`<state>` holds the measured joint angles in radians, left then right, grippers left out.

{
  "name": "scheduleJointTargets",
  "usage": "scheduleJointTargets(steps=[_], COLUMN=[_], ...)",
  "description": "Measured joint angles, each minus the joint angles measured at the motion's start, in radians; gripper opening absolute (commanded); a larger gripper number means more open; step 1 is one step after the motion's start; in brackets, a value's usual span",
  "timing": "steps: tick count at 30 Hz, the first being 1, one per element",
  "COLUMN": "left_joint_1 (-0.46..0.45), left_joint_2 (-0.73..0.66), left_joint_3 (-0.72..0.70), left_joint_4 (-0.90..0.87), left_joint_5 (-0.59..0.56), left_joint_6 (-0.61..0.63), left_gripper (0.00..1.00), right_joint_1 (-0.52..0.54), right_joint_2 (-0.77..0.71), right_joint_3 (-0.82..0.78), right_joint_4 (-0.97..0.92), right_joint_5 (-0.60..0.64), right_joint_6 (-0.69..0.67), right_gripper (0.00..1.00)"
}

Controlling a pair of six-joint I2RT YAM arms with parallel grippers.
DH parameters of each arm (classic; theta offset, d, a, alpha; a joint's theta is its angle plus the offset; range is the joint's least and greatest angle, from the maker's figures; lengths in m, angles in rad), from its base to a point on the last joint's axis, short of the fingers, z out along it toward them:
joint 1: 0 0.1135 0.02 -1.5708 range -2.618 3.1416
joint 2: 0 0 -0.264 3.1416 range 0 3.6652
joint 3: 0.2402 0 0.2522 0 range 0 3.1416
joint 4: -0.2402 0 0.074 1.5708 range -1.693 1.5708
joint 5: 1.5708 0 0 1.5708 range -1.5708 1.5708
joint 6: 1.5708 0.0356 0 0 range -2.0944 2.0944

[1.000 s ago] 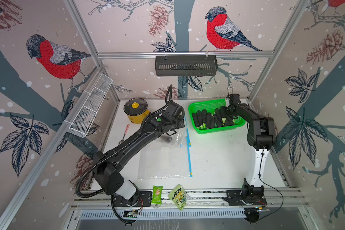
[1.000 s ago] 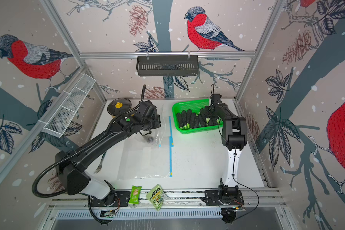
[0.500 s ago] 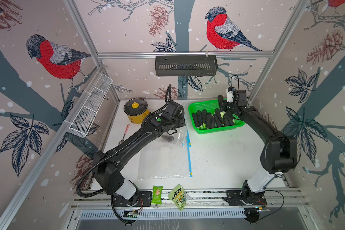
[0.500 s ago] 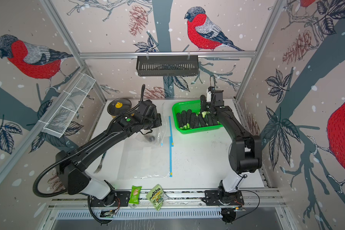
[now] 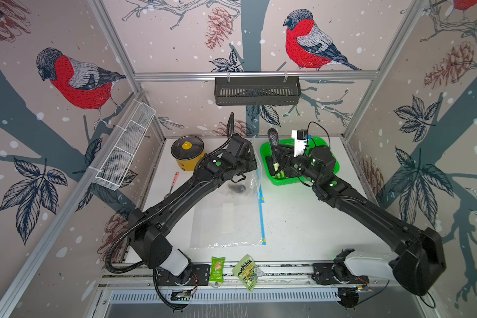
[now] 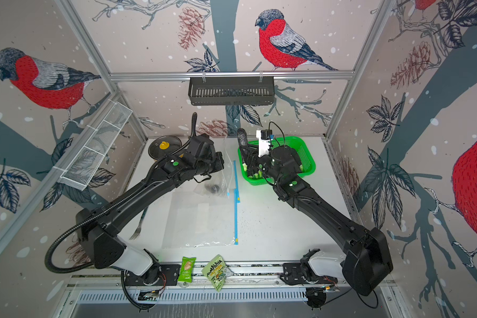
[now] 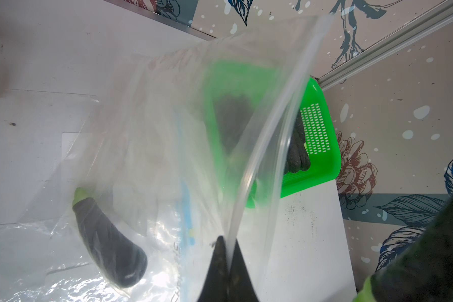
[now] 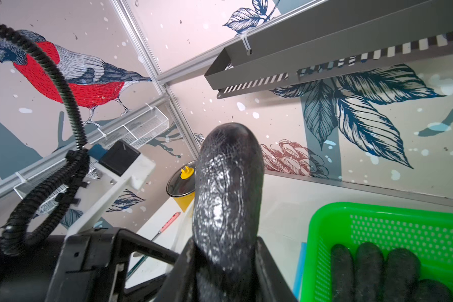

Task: Place the eggplant in a zip-top bag and seal the zipper
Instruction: Place the eggplant in the zipper food storage bag.

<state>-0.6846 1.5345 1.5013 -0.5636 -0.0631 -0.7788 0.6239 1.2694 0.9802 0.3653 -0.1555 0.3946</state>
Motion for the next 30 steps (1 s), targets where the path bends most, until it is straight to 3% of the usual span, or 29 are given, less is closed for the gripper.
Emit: scheduleJointTargets(steps=[11,30], left_joint_1=[0.000,0.014], left_joint_2=[-0.037,-0.076], left_joint_3=[-0.006,-0.023], left_joint_4=[0.011,0.027], left_joint_5=[0.003,-0.010], left_joint_6=[-0.029,-0.044], left_gripper=[0.00,0.00], right_joint_1=[0.095,0.163], right_joint_2=[0.060,0.156], right_joint_3=[-0.047,-0.102], right_joint_4=[0.239,0.379], right_joint_5=[0.082,0.146], right_joint_6=[0.021,0.024], right_gripper=[0.24,0.23])
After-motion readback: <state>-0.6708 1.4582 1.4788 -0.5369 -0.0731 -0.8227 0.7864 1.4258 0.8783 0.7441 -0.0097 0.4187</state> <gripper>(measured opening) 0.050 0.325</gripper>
